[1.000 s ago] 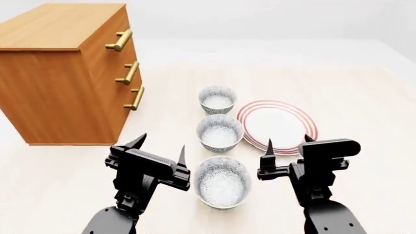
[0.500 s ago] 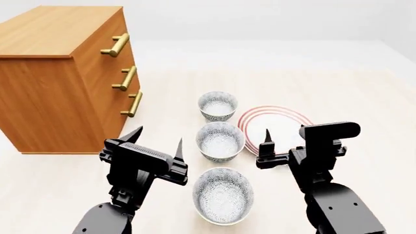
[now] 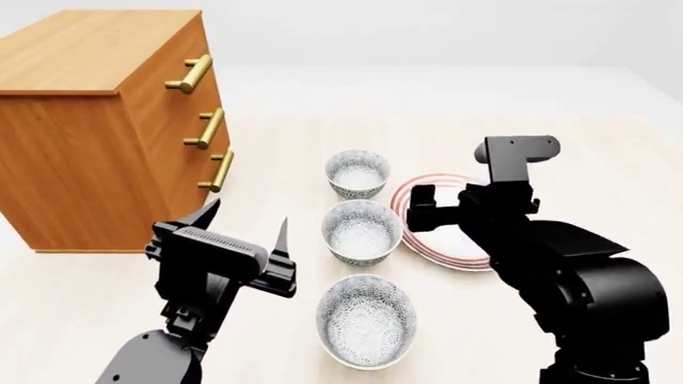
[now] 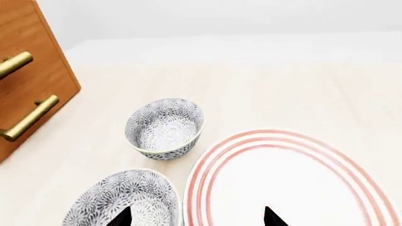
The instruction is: Stack the bowl in the middle on the bowl at the back.
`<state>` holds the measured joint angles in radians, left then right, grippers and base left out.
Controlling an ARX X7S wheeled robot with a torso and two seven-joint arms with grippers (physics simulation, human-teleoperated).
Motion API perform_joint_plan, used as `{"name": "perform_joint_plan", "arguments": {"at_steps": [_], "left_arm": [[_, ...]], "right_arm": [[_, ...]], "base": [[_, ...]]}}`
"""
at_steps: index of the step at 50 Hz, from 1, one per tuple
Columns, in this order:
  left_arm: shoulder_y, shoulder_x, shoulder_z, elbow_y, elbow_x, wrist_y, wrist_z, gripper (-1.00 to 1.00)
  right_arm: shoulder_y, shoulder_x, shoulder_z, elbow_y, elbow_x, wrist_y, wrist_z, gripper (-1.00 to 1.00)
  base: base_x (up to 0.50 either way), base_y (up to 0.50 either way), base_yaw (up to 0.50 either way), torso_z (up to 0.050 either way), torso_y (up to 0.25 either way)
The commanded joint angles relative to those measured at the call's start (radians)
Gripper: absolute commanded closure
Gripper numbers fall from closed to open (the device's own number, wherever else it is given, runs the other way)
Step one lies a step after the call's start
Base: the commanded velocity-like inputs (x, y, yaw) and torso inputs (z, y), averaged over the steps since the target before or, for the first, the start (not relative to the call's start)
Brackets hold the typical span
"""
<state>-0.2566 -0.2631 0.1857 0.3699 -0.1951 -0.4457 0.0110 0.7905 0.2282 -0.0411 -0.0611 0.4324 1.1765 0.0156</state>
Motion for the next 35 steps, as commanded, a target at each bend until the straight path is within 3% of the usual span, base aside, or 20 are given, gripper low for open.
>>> {"name": "perform_joint_plan", "arguments": {"at_steps": [1,6,26,35], "left_arm": [[0.006,-0.008,-0.001,0.003,-0.011,0.0,-0.001,-1.0],[0.008,-0.01,0.001,-0.004,-0.01,0.009,-0.001,-1.0],[0.011,-0.02,0.013,-0.02,-0.009,0.032,-0.004,-1.0],[0.012,-0.023,0.012,-0.022,-0.015,0.04,-0.005,-1.0]], "right_arm": [[0.127,-0.048,0.045,0.077,0.058,0.2,0.03,-1.0],[0.171,-0.104,0.137,0.127,0.08,0.268,0.073,-1.0],[0.219,-0.16,0.178,0.159,0.112,0.389,0.216,-1.0],[0.215,-0.117,0.136,0.229,0.34,0.392,0.414,-1.0]], "base": [[0.0,0.0,0.0,0.0,0.0],[0.0,0.0,0.0,0.0,0.0],[0.0,0.0,0.0,0.0,0.0],[0.0,0.0,0.0,0.0,0.0]]}}
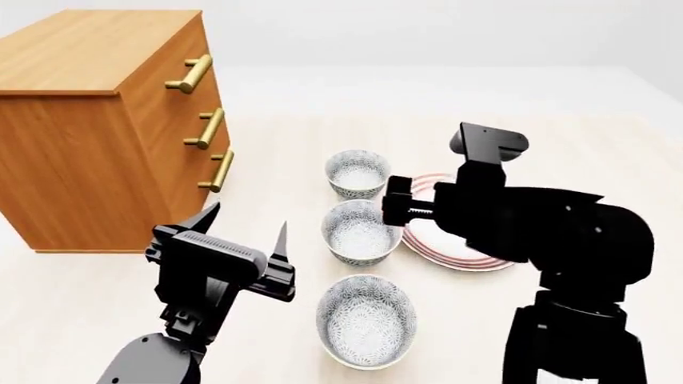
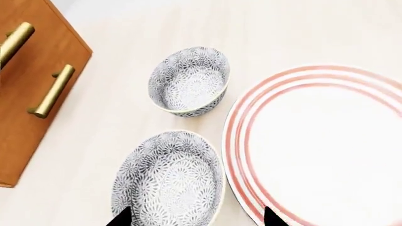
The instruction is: Stack the bowl in the middle on the bowl at the back.
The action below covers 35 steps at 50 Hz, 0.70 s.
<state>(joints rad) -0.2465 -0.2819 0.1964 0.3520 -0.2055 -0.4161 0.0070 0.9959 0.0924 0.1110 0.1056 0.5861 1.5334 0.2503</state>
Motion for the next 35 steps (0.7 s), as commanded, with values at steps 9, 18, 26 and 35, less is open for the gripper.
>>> {"name": "perform_joint_plan", "arguments": {"at_steps": [9,18,26,35], "left_arm": [[0.004,-0.008,-0.003,-0.016,-0.01,0.025,-0.002,-1.0],[0.0,-0.009,-0.007,-0.028,-0.019,0.033,-0.001,-1.0],[0.0,-0.013,-0.016,-0.036,-0.03,0.038,-0.002,-1.0],[-0.004,-0.016,-0.022,-0.052,-0.04,0.045,-0.002,-1.0]], "right_arm": [[0.015,0.045,-0.087,0.111,0.316,0.026,0.285,-1.0],[0.038,0.044,-0.139,0.15,0.357,0.003,0.312,-1.0],[0.072,0.053,-0.213,0.226,0.321,-0.069,0.276,-1.0],[0.089,0.046,-0.25,0.272,0.312,-0.095,0.26,-1.0]], "base": [[0.0,0.0,0.0,0.0,0.0],[0.0,0.0,0.0,0.0,0.0],[0.0,0.0,0.0,0.0,0.0],[0.0,0.0,0.0,0.0,0.0]]}}
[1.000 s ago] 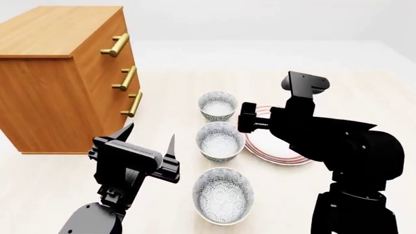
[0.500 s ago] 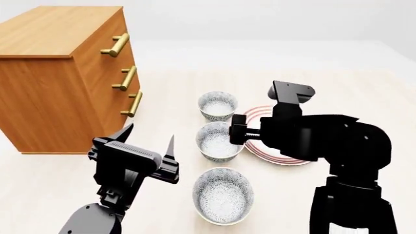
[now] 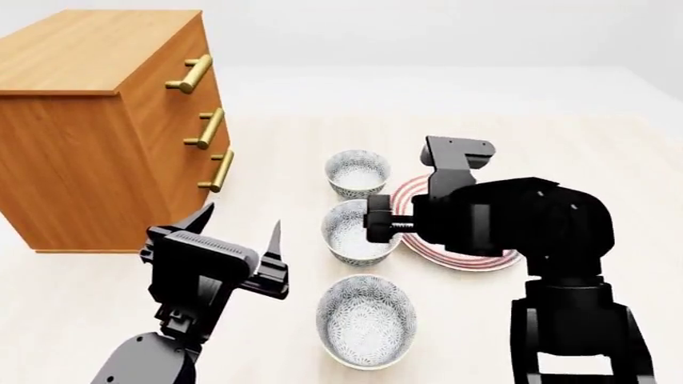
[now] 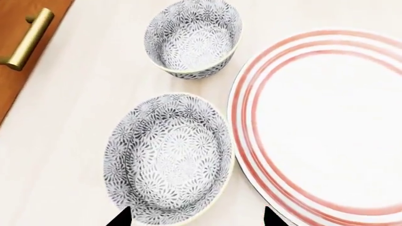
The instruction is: Stack the bowl in the middle on the bowl at the back.
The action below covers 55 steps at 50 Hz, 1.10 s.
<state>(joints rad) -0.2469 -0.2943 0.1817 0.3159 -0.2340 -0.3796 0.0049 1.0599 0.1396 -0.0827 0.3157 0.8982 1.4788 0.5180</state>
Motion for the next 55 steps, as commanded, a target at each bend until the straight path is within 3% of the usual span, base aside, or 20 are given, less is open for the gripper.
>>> {"name": "perform_joint_plan", "arguments": {"at_steps": [1,16,32,55], "left_arm": [[-0.004,-0.003,-0.008,-0.019,-0.012,0.01,0.001,-1.0],[-0.005,-0.008,-0.018,-0.046,-0.025,0.027,0.0,-1.0],[-0.021,-0.018,-0.028,-0.095,-0.029,0.046,0.003,-1.0],[-0.023,-0.033,-0.036,-0.041,-0.059,0.029,0.0,-1.0]], "right_arm": [[0.027,-0.003,-0.057,0.068,0.0,-0.043,-0.007,-1.0],[0.052,-0.022,-0.097,0.159,-0.02,-0.09,-0.021,-1.0],[0.121,-0.037,-0.202,0.363,-0.085,-0.213,-0.144,-1.0],[0.163,-0.061,-0.27,0.528,-0.124,-0.302,-0.223,-1.0]], "base": [[0.0,0.0,0.0,0.0,0.0],[0.0,0.0,0.0,0.0,0.0],[0.0,0.0,0.0,0.0,0.0],[0.0,0.0,0.0,0.0,0.0]]}}
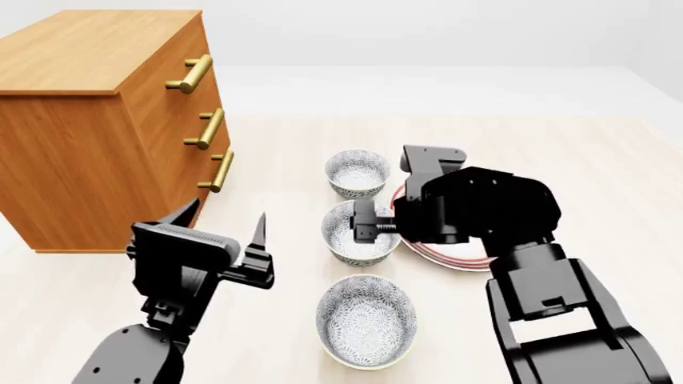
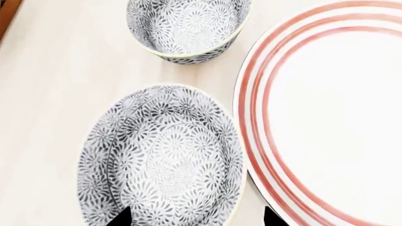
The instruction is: Stack the bowl in the middle on the bowl at the back.
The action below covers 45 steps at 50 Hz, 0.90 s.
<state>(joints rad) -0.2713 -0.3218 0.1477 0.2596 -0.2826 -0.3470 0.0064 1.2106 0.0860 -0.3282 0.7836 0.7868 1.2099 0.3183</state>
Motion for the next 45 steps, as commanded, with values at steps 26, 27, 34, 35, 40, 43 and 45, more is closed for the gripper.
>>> {"name": "perform_joint_plan", "arguments": {"at_steps": [26,27,34,35,40,43,45], "left_arm": [[0.002,-0.009,0.004,-0.009,-0.009,0.012,-0.01,-1.0],[0.001,-0.01,0.004,-0.012,-0.009,0.013,-0.01,-1.0],[0.001,-0.011,0.005,-0.014,-0.01,0.016,-0.012,-1.0],[0.001,-0.011,0.005,-0.015,-0.01,0.017,-0.012,-1.0],[0.0,-0.012,0.005,-0.018,-0.012,0.02,-0.013,-1.0],[0.0,-0.013,0.005,-0.02,-0.013,0.021,-0.014,-1.0],[0.0,-0.013,0.005,-0.023,-0.013,0.023,-0.014,-1.0]], "right_arm": [[0.086,-0.059,-0.101,0.328,-0.063,-0.165,-0.16,-1.0],[0.09,-0.061,-0.104,0.34,-0.065,-0.171,-0.166,-1.0],[0.109,-0.079,-0.132,0.418,-0.072,-0.212,-0.202,-1.0],[0.113,-0.08,-0.138,0.429,-0.072,-0.218,-0.206,-1.0],[0.126,-0.084,-0.17,0.468,-0.05,-0.242,-0.215,-1.0],[0.126,-0.084,-0.193,0.476,-0.034,-0.252,-0.215,-1.0],[0.129,-0.084,-0.209,0.484,-0.019,-0.258,-0.215,-1.0]], "base": [[0.0,0.0,0.0,0.0,0.0],[0.0,0.0,0.0,0.0,0.0],[0.0,0.0,0.0,0.0,0.0],[0.0,0.0,0.0,0.0,0.0],[0.0,0.0,0.0,0.0,0.0],[0.0,0.0,0.0,0.0,0.0],[0.0,0.0,0.0,0.0,0.0]]}}
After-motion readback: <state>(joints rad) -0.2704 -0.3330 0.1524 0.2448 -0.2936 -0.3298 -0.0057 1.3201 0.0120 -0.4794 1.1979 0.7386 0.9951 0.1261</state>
